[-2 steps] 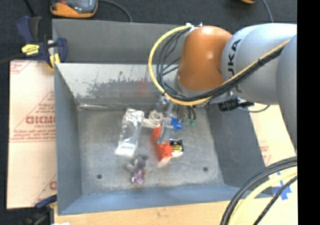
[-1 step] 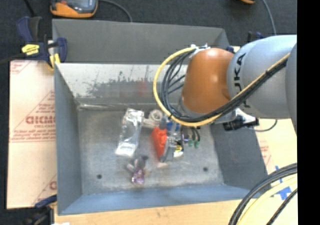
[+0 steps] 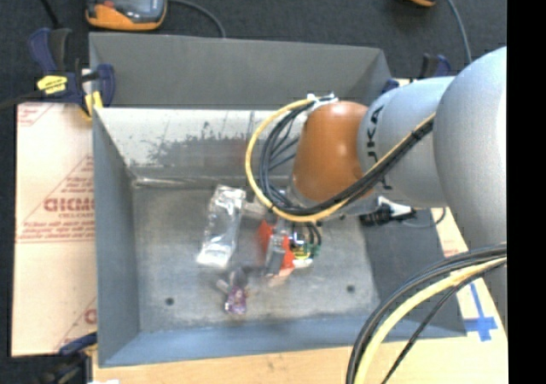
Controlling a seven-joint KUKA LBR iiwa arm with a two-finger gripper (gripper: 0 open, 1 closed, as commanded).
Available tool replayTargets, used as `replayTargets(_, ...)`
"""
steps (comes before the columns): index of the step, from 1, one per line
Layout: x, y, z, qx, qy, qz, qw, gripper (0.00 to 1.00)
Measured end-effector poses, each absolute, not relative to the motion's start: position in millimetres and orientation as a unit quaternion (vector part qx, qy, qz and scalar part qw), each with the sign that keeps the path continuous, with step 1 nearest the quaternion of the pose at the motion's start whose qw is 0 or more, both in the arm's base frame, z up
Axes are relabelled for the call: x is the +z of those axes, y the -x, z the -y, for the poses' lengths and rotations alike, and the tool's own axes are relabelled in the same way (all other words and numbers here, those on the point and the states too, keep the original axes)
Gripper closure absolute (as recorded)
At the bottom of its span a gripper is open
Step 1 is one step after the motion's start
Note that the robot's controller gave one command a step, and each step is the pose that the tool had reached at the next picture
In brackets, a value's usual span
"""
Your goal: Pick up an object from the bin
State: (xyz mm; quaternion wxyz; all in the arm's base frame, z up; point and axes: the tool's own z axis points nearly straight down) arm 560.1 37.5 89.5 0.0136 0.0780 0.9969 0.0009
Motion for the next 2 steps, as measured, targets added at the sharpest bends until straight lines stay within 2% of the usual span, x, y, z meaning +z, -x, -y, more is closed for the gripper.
replayTargets(1, 83.1, -555.6, -38.1, 0.001, -0.079, -0.997, 0.006, 1.00)
replayTargets(2, 81.3, -554.0, -38.1, 0.000, -0.079, -0.997, 0.004, 0.00)
